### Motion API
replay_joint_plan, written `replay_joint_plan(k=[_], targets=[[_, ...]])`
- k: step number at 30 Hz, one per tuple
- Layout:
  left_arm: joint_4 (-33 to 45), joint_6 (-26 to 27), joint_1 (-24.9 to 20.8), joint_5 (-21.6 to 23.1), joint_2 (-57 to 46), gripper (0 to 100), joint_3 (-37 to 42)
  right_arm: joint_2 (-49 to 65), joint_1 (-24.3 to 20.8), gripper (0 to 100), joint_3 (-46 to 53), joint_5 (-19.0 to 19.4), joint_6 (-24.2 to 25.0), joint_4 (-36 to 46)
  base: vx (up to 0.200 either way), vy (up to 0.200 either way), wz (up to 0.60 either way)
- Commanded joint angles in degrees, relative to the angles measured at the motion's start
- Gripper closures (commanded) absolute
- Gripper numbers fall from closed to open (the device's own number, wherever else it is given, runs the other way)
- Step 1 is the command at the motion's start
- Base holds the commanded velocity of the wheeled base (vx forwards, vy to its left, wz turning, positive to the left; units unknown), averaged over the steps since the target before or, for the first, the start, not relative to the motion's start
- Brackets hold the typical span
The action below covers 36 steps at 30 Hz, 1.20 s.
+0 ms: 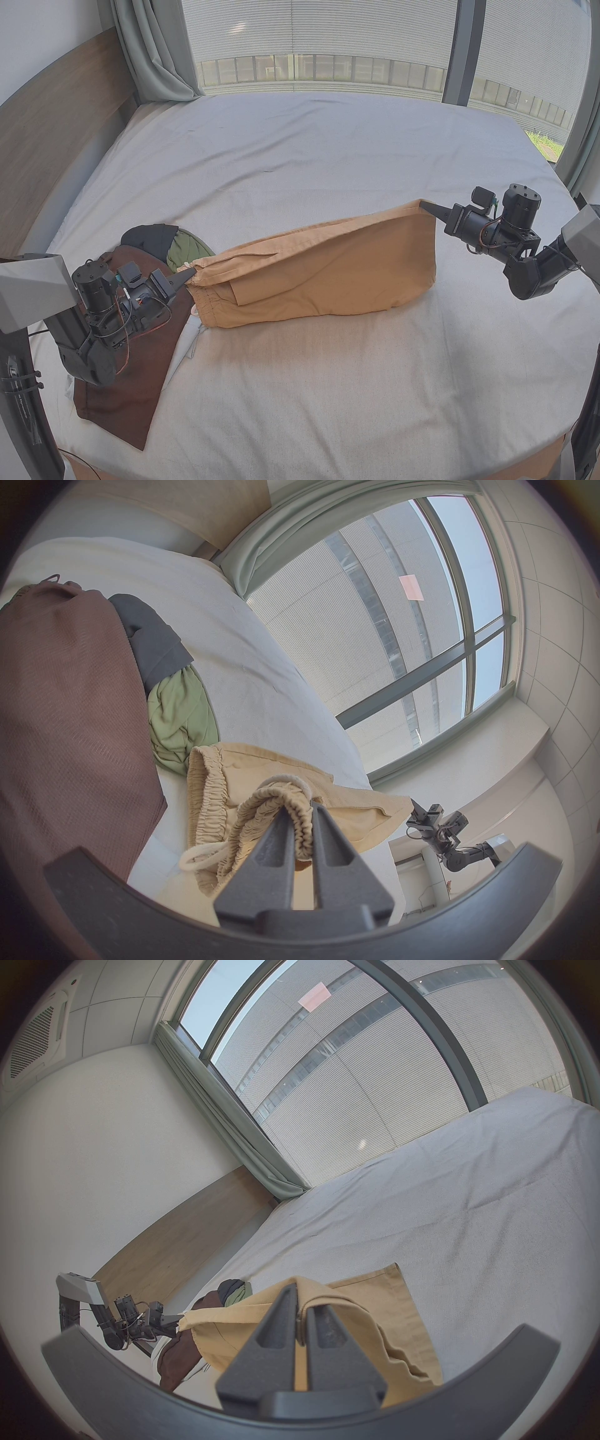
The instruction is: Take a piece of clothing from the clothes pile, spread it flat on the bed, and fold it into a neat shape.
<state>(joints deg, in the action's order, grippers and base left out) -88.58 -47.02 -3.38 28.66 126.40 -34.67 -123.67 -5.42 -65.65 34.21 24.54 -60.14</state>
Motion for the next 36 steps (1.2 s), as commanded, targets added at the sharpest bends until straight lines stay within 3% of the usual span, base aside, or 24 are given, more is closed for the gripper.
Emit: replay_joint_plan(k=[1, 36], targets=[[0.0, -0.2, -0.1, -1.1, 1.5, 100, -1.4, -2.8, 0.1, 100, -2.7, 0.0, 0.0, 0.2, 0.000, 0.000, 0.00], [-0.1, -1.1, -1.4, -4.3, 8.5, 100, -7.3, -16.1, -0.9, 100, -17.4, -0.5, 0.1, 1.5, 0.000, 0.000, 0.00]])
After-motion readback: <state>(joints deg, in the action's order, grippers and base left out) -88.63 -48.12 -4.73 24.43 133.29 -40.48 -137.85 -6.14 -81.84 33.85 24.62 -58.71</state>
